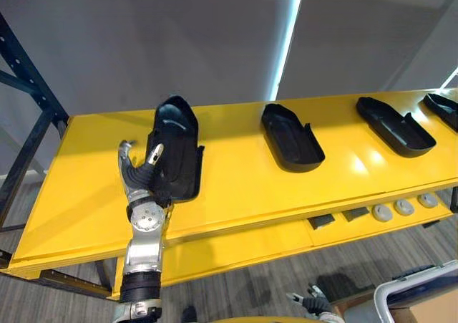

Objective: Walk over and take plastic housings, then place them on the shelf

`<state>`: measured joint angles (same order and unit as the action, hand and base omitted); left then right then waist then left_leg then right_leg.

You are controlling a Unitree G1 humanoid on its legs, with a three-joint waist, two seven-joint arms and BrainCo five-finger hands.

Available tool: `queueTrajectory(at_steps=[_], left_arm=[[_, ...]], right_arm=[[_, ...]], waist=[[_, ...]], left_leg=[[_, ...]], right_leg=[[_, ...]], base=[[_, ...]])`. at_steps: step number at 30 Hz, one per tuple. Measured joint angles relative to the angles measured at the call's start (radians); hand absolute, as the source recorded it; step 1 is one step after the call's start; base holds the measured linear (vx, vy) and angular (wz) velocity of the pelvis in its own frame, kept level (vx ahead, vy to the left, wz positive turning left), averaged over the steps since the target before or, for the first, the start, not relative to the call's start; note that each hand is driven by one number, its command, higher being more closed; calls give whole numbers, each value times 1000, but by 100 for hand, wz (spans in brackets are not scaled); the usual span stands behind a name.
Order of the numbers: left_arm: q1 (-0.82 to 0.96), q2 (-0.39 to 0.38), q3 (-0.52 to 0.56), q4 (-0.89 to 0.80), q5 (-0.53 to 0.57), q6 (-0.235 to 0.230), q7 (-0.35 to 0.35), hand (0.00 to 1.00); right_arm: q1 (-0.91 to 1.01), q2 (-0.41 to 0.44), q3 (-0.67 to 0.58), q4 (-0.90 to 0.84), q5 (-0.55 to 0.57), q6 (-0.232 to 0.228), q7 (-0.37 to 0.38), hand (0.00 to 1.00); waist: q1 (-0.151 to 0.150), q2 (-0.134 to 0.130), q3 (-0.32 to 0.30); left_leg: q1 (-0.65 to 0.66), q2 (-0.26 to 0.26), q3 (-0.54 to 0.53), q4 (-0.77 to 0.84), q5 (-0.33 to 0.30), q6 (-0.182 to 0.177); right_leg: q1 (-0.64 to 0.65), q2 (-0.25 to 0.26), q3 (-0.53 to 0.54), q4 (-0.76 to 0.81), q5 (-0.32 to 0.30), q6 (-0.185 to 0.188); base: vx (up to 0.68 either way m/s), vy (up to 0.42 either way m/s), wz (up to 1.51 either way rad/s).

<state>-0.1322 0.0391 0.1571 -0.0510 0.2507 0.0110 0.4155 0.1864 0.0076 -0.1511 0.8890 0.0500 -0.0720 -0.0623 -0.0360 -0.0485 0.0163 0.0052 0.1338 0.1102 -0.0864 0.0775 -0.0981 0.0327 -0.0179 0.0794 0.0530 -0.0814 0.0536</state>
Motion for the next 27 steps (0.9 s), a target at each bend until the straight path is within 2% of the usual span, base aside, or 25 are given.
queueTrajectory(at_steps=[7,13,14,16,19,21,27], left_arm=[[57,-39,-49,-157,38,-25,-1,0],[145,-57,-114,-311,60,-70,-2,0],[176,-58,-124,-348,75,-81,-3,100],[254,-58,-138,-420,107,-117,-4,100],[348,-66,-157,-456,118,-143,-16,100],[400,-75,-158,-457,117,-150,-26,100],[517,-76,-151,-445,104,-151,-44,100]], right_arm=[[2,5,0,-3,3,-7,-1,0],[13,8,4,-8,19,-12,-1,0],[13,11,4,-11,19,-13,-1,0],[16,20,4,-12,19,-21,-4,0],[19,23,4,-12,20,-30,-10,0],[19,24,4,-13,20,-32,-17,0],[23,26,8,-14,20,-32,-29,0]], waist=[[2,1,1],[26,7,3],[26,7,3],[28,6,3],[41,6,3],[51,5,2],[54,2,2]], left_leg=[[-26,0,-15,42,-14,1],[-66,6,-25,137,-66,1],[-70,5,-28,141,-68,1],[-77,6,-28,156,-78,4],[-95,10,-29,196,-104,6],[-109,13,-29,223,-124,1],[-167,30,-52,325,-172,4]], right_leg=[[4,-2,-20,1,-3,4],[18,-2,-35,0,-4,3],[18,-4,-41,1,-5,4],[18,-4,-46,2,-6,6],[16,-4,-49,15,-14,9],[17,-4,-51,19,-19,9],[13,-3,-74,34,-28,9]], base=[[-8,1,8],[3,-4,6],[3,-5,9],[2,-4,3],[0,0,0],[-35,-4,0],[-3,9,8]])
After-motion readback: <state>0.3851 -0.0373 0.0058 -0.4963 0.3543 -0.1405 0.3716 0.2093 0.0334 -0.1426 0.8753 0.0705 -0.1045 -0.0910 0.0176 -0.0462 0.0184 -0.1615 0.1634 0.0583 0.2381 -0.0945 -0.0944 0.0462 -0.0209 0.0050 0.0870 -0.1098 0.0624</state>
